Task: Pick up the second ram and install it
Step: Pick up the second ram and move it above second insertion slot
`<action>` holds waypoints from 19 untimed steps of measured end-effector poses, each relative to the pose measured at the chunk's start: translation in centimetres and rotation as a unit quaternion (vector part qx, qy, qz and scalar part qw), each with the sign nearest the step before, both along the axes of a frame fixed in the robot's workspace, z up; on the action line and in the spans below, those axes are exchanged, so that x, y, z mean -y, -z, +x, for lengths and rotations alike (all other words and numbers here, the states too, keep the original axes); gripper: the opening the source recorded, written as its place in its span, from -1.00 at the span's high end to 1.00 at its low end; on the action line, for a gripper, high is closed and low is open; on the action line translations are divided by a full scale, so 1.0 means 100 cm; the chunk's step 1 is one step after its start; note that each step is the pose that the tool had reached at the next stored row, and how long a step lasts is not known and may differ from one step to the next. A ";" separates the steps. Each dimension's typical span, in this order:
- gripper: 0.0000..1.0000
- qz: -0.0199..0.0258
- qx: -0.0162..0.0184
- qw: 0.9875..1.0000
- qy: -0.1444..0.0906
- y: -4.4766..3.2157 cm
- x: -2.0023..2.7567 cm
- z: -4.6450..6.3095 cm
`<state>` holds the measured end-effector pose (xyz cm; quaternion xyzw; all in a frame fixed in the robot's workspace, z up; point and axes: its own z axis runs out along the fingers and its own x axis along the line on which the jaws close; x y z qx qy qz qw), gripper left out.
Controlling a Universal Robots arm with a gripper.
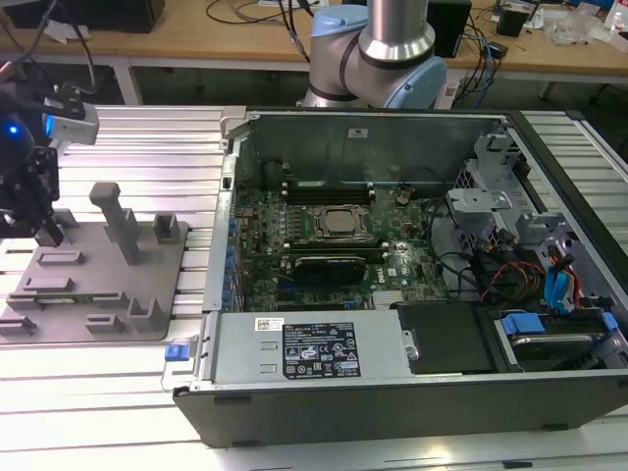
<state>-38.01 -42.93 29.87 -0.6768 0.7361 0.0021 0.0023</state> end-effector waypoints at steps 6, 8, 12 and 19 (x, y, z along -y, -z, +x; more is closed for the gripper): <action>0.84 -0.004 -0.001 1.000 -0.017 0.0105 0.0000 -0.003; 0.84 -0.005 -0.001 1.000 -0.017 0.0108 0.0001 -0.003; 0.84 -0.005 -0.001 1.000 -0.017 0.0121 0.0000 -0.010; 0.84 -0.005 -0.001 1.000 -0.017 0.0155 0.0001 -0.024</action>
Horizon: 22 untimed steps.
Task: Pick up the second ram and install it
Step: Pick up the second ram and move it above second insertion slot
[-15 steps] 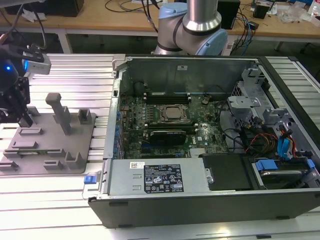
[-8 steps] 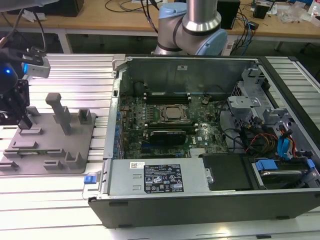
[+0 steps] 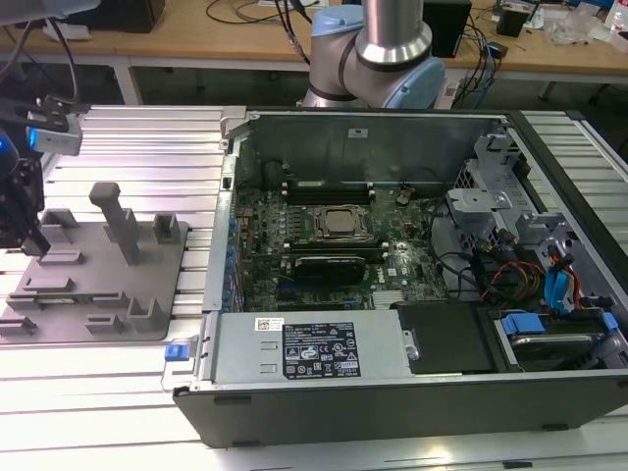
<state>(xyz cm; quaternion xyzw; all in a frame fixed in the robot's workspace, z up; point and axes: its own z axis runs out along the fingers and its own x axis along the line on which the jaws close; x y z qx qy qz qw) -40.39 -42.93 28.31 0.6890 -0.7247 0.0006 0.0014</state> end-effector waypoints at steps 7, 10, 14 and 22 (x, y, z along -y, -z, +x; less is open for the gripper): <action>0.84 0.000 0.000 1.000 0.000 0.0039 0.0000 -0.012; 0.84 0.000 0.000 1.000 0.000 0.0069 0.0008 -0.017; 0.84 0.000 0.000 1.000 -0.001 0.0188 0.0089 -0.017; 0.84 0.000 0.000 1.000 -0.001 0.0349 0.0125 -0.006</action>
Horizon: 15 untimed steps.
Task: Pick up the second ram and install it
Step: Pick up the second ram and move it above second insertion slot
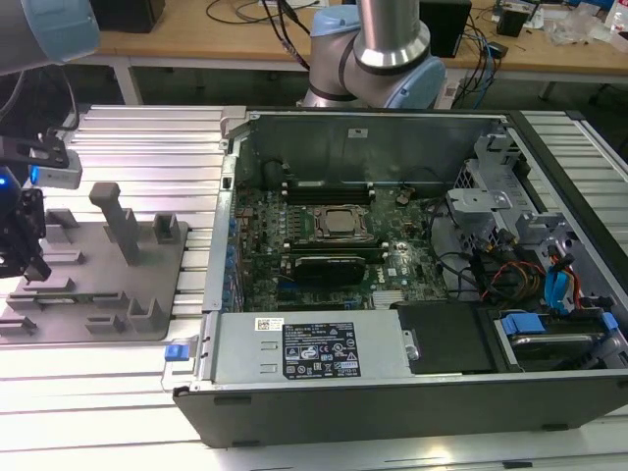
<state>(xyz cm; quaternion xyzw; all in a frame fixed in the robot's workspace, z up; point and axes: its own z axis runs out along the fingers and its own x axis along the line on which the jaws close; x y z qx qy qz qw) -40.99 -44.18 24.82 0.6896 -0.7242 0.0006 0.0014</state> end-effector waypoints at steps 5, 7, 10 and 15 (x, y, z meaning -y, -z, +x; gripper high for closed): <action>0.84 0.000 0.000 1.000 0.000 0.0051 0.0015 0.003; 0.84 0.000 0.000 1.000 0.000 0.0052 0.0015 0.003; 0.72 0.000 0.000 1.000 0.000 0.0053 0.0015 0.003; 0.32 0.000 0.000 1.000 0.000 0.0062 0.0015 0.003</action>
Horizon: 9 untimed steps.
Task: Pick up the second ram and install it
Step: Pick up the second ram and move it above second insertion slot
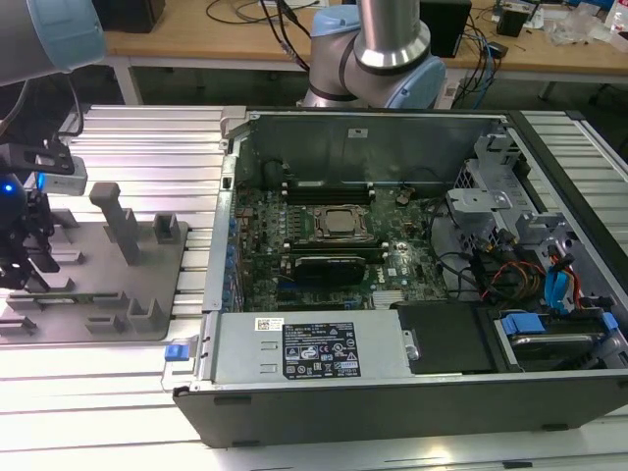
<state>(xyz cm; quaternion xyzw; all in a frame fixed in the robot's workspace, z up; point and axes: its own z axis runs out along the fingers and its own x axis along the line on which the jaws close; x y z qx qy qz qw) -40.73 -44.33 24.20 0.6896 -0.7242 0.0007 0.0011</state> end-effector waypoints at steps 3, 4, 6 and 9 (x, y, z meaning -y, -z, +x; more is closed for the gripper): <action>0.32 0.000 0.000 1.000 0.000 0.0018 0.0000 0.000; 0.32 0.000 0.000 1.000 0.000 0.0027 0.0000 0.000; 0.32 0.000 0.000 1.000 0.000 0.0039 0.0000 0.000; 0.32 0.000 0.000 1.000 0.000 0.0048 0.0000 0.000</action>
